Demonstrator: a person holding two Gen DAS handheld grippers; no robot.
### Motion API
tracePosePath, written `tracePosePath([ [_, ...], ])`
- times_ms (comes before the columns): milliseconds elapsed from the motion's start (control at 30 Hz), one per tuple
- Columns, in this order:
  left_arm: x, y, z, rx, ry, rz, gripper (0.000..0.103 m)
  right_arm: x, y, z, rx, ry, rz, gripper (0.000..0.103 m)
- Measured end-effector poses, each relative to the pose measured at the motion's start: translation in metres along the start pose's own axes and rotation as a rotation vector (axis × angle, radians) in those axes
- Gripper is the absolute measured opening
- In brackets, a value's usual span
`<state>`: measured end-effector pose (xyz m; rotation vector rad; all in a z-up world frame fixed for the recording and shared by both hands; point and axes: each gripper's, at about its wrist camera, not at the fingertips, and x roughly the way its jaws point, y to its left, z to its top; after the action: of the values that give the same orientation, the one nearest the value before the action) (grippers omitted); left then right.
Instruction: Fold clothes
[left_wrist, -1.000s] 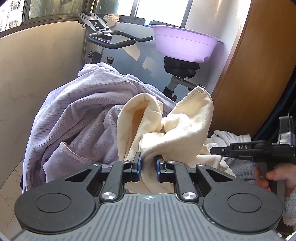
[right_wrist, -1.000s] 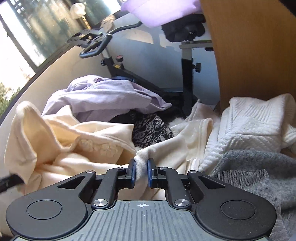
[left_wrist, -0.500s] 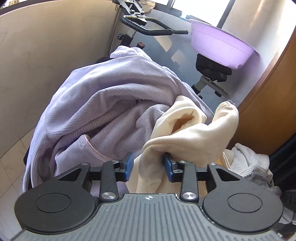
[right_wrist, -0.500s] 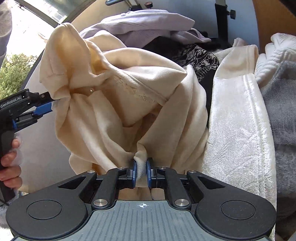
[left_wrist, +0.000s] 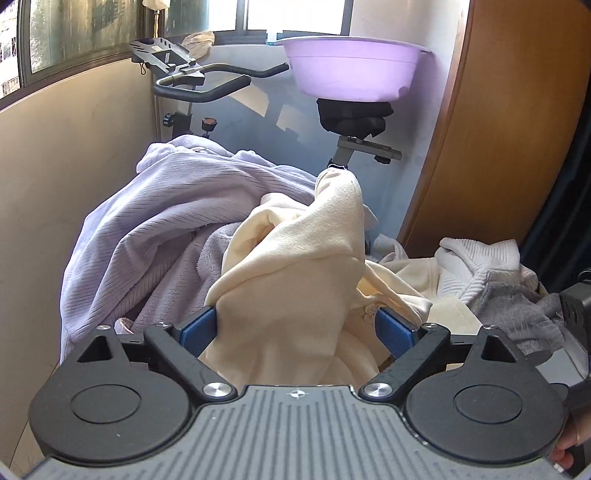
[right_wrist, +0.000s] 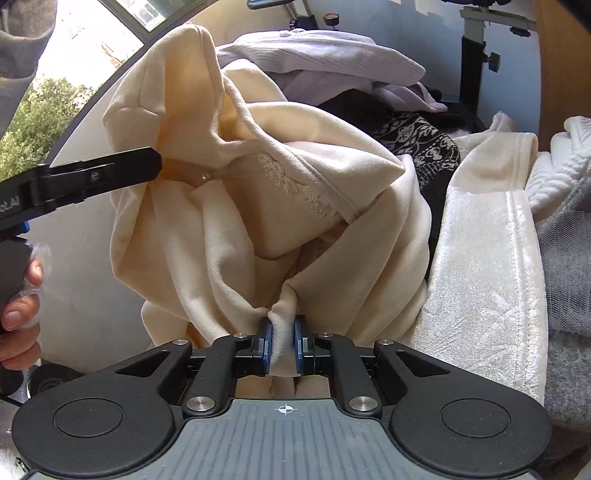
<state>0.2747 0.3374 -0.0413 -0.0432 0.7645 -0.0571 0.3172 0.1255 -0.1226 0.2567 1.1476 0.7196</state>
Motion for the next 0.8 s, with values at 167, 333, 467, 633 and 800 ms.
tracePosePath([
  [167, 0.015, 0.017, 0.001, -0.057, 0.043, 0.08, 0.034, -0.017, -0.005, 0.005, -0.037, -0.05, -0.054, 0.032],
  [333, -0.017, 0.046, 0.005, -0.137, -0.038, 0.092, 0.01, -0.022, 0.001, 0.02, -0.112, -0.109, -0.096, 0.04],
  [467, -0.045, 0.045, 0.008, -0.115, -0.122, 0.1, 0.009, -0.014, 0.008, 0.032, -0.159, -0.138, -0.111, 0.046],
  [633, -0.069, 0.04, 0.016, -0.116, -0.207, 0.089, 0.009, -0.004, 0.015, 0.047, -0.217, -0.175, -0.129, 0.058],
  [800, -0.095, 0.039, 0.029, -0.091, -0.309, 0.074, 0.008, 0.005, 0.022, 0.064, -0.262, -0.221, -0.155, 0.061],
])
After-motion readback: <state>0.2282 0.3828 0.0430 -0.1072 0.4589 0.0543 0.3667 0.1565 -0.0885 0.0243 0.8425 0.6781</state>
